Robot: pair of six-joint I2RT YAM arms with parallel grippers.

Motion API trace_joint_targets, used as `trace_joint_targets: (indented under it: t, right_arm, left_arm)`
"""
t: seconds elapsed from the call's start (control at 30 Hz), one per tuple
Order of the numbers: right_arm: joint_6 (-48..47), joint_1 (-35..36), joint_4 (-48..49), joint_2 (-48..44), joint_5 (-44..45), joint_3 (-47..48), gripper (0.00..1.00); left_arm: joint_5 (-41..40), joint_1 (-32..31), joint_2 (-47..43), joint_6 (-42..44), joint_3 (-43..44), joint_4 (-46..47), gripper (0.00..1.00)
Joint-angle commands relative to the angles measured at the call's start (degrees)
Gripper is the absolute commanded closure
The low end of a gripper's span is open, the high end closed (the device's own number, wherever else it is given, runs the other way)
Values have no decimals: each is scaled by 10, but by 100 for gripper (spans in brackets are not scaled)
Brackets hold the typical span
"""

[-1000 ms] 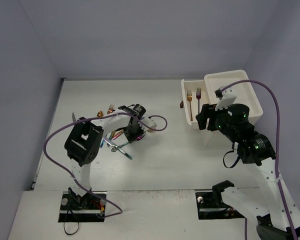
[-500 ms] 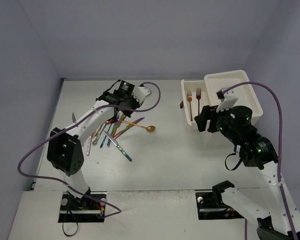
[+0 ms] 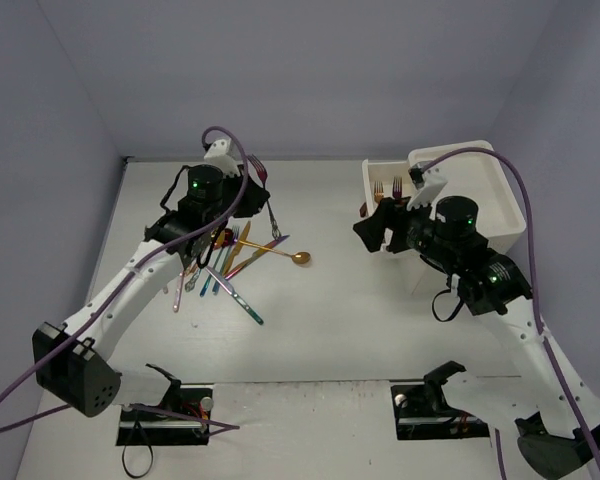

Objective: Sort the eating utensils into containers

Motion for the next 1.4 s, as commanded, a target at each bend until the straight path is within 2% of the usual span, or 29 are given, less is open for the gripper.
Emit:
trace_joint_targets:
  t: [0.0,0.17,0.3,0.57,0.67,0.93,1.03,1.1,1.13,1.17,1.27,1.33,1.37]
  right_arm:
    - [23,96,104,47,34,18,33]
    - [7,170,126,123,92,57,33]
    - [-3,198,139,166,107,83,33]
    - [-31,224,146,228,143,123,34]
    - [-38,229,147,239,156,132,39]
    - [-48,232,147,258,165,137,60]
    - [-50,232,147,256,168,137,73]
    - [-54,233,147,253,175,135,85]
    - [-54,233,148,252,181,133,95]
    - [-54,233,148,250,186,132,98]
    - [-56,232,147,241,200,124,100]
    - [-58,232,147,234,211,118,100]
    - [-58,232,146,228,217,114,100]
  left_arm:
    - [7,-4,-59,-232,-22,144,100]
    - [8,-17,-79,-292,-25,150,100]
    - [9,-21,-90,-315,-29,150,100]
    - [29,-27,-93,-334,-46,145,100]
    - [28,-27,-93,-325,-42,128,100]
    - [36,-32,-88,-307,-30,108,100]
    - [44,-34,-81,-300,-21,96,100]
    - [50,-35,-76,-292,-17,93,100]
    - [49,-36,-75,-284,-16,85,100]
    - [47,-36,-75,-279,-16,73,100]
    - [34,-36,-79,-261,-17,49,99]
    - [29,-36,-84,-249,-18,38,91]
    - [21,-36,-89,-238,-17,30,81]
